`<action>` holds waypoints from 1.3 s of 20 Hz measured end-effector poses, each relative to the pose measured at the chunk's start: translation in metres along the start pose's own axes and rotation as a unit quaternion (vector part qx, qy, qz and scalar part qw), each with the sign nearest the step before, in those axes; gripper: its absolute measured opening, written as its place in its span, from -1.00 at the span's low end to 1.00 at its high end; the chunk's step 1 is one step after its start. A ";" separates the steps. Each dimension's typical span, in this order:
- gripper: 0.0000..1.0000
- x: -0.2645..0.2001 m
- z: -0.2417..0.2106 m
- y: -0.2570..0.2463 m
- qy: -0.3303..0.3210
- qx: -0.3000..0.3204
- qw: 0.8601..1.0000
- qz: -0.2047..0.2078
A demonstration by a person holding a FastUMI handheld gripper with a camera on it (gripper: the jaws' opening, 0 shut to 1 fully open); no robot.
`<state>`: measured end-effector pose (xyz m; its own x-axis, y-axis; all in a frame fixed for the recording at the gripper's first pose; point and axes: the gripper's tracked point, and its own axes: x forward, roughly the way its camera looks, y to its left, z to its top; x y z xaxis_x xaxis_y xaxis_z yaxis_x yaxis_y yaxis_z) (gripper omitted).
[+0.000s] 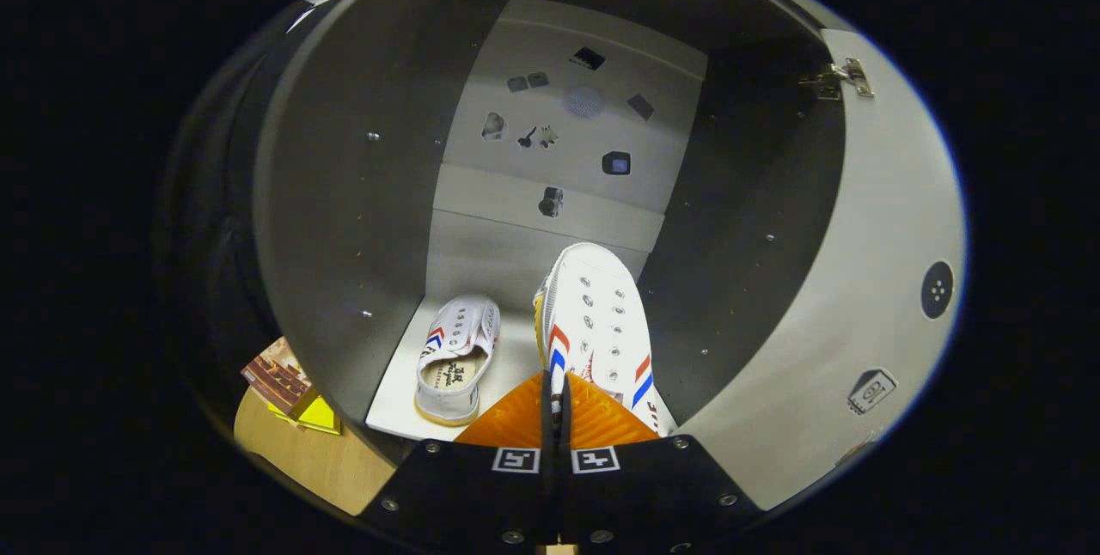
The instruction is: Open the shoe cabinet door, grab the shoes and put them into the shoe cabinet, then close the shoe cabinet door.
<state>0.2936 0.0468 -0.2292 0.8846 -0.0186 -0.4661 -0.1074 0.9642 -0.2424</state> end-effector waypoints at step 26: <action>0.87 -0.073 0.021 -0.029 -0.119 0.102 0.988 -0.012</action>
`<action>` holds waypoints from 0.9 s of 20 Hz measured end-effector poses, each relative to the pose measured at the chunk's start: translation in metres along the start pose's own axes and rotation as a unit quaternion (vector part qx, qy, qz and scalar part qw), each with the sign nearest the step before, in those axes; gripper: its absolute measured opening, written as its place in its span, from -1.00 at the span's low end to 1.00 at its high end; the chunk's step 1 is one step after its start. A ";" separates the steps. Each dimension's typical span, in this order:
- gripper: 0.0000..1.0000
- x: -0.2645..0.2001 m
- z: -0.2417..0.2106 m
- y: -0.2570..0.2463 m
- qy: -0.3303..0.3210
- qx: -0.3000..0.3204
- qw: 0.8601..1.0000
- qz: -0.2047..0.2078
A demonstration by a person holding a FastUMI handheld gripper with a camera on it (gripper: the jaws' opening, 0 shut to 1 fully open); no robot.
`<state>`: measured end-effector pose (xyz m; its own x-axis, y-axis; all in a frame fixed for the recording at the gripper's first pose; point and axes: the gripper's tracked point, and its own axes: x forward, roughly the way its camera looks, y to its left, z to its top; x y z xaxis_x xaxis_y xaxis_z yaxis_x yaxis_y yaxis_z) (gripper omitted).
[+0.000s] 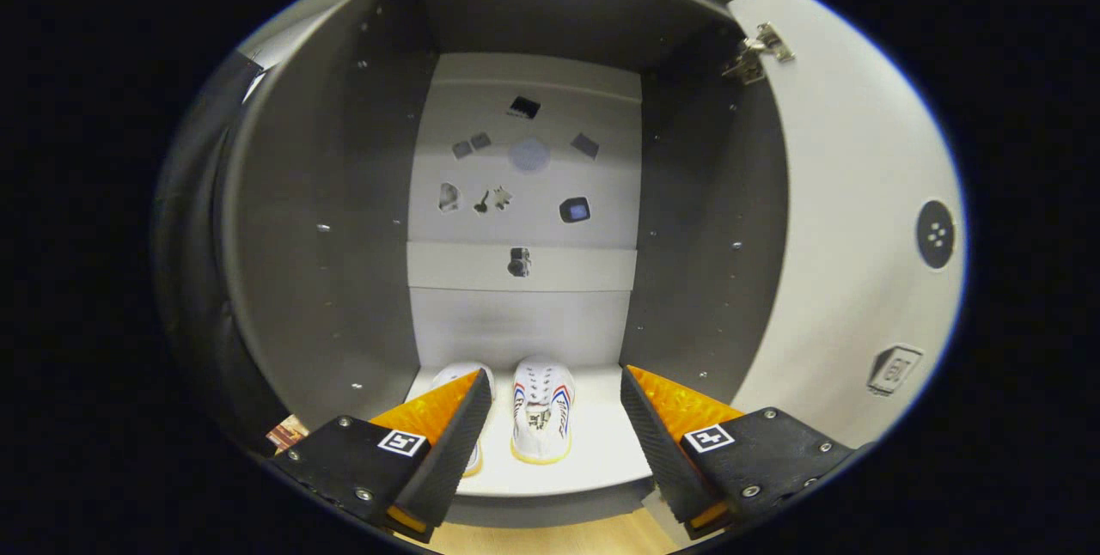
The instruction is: Open the shoe cabinet door, grab the shoes and put them into the shoe cabinet, then close the shoe cabinet door.
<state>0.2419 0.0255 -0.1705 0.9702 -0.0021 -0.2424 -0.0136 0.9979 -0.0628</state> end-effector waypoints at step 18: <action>0.90 -0.258 -0.009 -0.096 -0.018 0.015 0.998 -0.051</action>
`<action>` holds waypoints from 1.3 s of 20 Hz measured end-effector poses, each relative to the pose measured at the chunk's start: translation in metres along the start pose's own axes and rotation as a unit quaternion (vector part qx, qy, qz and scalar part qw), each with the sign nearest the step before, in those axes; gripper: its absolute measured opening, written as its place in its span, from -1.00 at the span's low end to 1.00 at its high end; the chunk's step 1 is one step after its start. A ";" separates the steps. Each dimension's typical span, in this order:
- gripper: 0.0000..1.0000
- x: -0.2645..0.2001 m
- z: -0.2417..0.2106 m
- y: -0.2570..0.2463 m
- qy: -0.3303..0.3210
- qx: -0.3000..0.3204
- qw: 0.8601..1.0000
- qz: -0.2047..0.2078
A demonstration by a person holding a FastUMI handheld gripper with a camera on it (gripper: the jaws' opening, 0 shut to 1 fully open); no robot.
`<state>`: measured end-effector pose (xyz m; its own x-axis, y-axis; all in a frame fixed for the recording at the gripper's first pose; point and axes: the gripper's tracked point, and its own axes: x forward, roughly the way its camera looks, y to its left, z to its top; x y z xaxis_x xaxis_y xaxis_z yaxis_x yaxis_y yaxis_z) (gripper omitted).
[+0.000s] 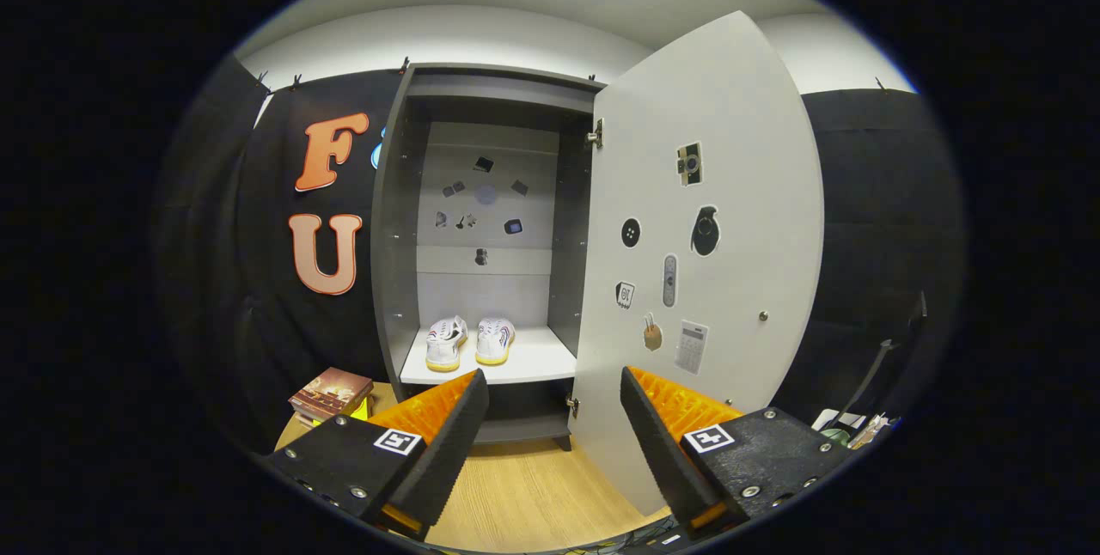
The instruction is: Open the shoe cabinet door, grab the shoes and put them into the shoe cabinet, then close the shoe cabinet door.
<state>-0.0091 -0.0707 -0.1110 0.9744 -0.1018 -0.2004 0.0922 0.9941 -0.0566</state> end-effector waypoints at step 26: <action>0.91 0.000 -0.021 -0.201 0.008 0.050 0.999 0.000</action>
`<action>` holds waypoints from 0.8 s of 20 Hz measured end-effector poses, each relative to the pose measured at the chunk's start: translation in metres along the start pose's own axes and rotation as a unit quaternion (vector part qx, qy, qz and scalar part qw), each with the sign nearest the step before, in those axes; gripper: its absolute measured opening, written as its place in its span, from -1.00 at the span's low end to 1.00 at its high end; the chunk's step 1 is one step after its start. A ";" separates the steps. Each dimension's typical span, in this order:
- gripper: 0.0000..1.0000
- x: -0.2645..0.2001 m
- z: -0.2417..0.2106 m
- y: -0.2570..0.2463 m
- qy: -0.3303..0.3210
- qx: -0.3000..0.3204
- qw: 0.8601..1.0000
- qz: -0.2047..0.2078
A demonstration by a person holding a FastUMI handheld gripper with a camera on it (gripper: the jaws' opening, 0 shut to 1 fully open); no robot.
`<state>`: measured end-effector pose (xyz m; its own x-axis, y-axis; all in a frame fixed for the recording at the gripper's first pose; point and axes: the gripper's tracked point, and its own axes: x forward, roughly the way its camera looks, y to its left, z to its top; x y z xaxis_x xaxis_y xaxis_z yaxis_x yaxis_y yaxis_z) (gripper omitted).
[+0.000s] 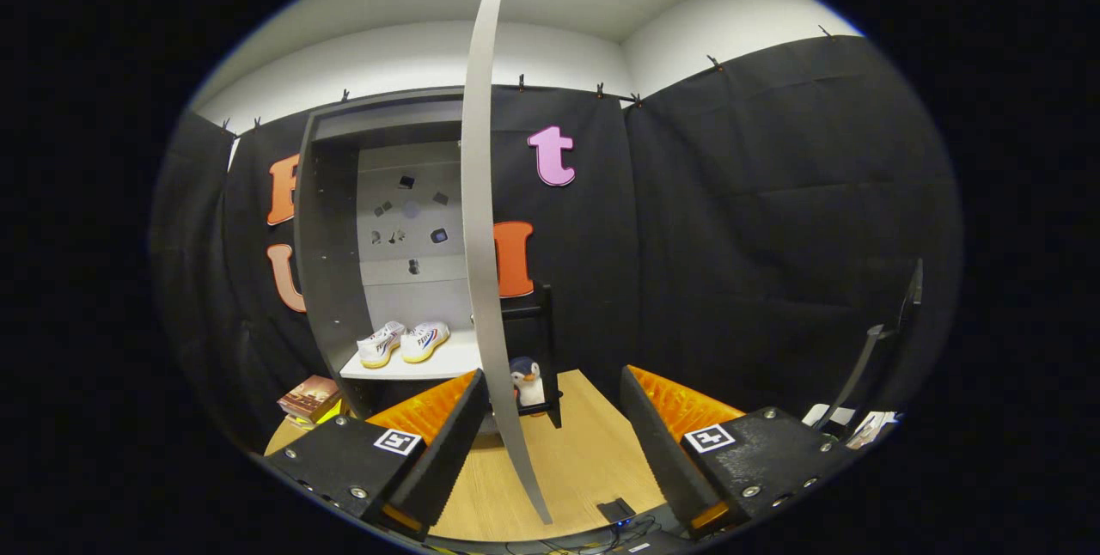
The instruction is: Open the shoe cabinet door, grab the shoes and put them into the shoe cabinet, then close the shoe cabinet door.
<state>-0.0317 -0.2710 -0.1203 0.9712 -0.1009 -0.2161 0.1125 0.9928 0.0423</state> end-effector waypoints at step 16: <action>0.87 -0.021 0.006 0.089 0.000 0.021 0.993 0.112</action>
<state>-0.0410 -0.1812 -0.1057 0.9728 0.1231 -0.1962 -0.0988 0.9867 0.1292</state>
